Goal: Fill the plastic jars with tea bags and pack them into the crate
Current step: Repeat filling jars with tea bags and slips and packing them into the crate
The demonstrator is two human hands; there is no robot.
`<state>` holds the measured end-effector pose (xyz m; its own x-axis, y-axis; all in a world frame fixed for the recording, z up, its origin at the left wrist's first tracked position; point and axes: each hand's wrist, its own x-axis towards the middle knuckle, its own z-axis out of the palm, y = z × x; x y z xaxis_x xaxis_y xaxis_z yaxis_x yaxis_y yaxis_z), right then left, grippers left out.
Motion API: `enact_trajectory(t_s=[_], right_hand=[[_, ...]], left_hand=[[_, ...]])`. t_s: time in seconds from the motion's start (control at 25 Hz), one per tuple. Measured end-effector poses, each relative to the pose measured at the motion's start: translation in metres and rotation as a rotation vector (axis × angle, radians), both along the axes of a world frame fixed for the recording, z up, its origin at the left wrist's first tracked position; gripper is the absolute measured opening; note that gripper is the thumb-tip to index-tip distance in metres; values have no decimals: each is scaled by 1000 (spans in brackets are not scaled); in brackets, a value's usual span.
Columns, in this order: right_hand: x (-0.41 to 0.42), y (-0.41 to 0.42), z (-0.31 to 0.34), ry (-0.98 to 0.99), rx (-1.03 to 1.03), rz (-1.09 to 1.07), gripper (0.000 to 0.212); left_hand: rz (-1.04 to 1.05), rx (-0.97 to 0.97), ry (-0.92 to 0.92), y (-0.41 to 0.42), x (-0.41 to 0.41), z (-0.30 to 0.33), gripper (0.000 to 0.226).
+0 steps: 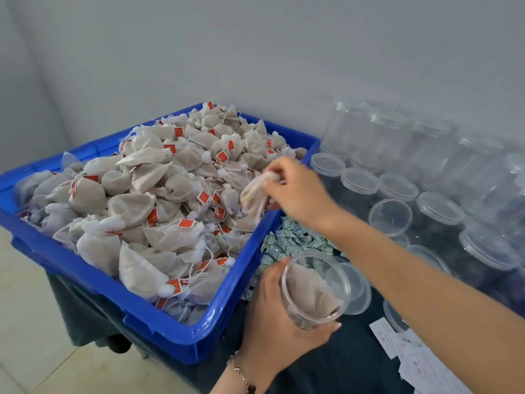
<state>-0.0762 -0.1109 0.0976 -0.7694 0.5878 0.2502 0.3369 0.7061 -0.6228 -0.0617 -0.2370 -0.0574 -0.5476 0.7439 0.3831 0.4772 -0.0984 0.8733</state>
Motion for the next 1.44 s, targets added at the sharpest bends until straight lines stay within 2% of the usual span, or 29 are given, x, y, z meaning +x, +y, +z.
enact_trajectory(t_s=[0.12,0.16,0.24,0.36,0.44,0.52,0.64,0.68,0.76,0.84,0.92,1.0,1.08,1.12,1.16,1.2,1.24,1.36,1.44], right_hand=[[-30,-2,-26,-345,97,172,23],[-30,1,-27,-397,123,213,26],[-18,14,-19,-361,131,226,29],[28,37,-13,-140,130,16,24],[64,37,-32,-184,99,-99,21],[92,16,-72,-312,24,-65,19],[123,-27,-119,-267,-226,-31,27],[133,-36,-127,-258,-246,-11,32],[150,-50,-141,-336,-122,144,36],[161,-61,-148,-349,157,251,26],[170,-62,-150,-321,359,212,23],[174,-54,-142,-268,401,43,23],[183,-42,-118,-76,302,-226,17],[187,-39,-102,105,266,-324,14],[189,-39,-84,261,292,-349,10],[190,-42,-69,336,355,-323,7],[189,-46,-58,325,425,-255,8],[198,-56,-55,97,621,-29,13],[220,-45,-61,112,551,-139,14]], left_hand=[[-43,-24,-57,2,-3,8,94],[-40,-12,-60,3,-7,11,89],[-11,68,-32,1,-17,20,86],[-1,184,66,-5,-24,30,90],[-8,224,84,-8,-21,34,93],[13,245,82,-8,-18,41,94],[-16,264,54,-11,-18,46,92],[-31,249,53,-14,-18,46,93],[-33,212,80,-18,-17,45,95],[-29,203,79,-18,-16,44,95],[-28,213,87,-18,-14,45,94],[-41,207,104,-17,-10,43,94],[-50,171,97,-17,-5,41,95],[-53,145,96,-16,-2,41,96],[-60,119,98,-14,1,40,98],[-79,98,99,-12,6,38,99],[-110,81,94,-9,11,36,99],[-195,33,80,-1,33,31,100],[-227,27,44,4,48,25,98]])
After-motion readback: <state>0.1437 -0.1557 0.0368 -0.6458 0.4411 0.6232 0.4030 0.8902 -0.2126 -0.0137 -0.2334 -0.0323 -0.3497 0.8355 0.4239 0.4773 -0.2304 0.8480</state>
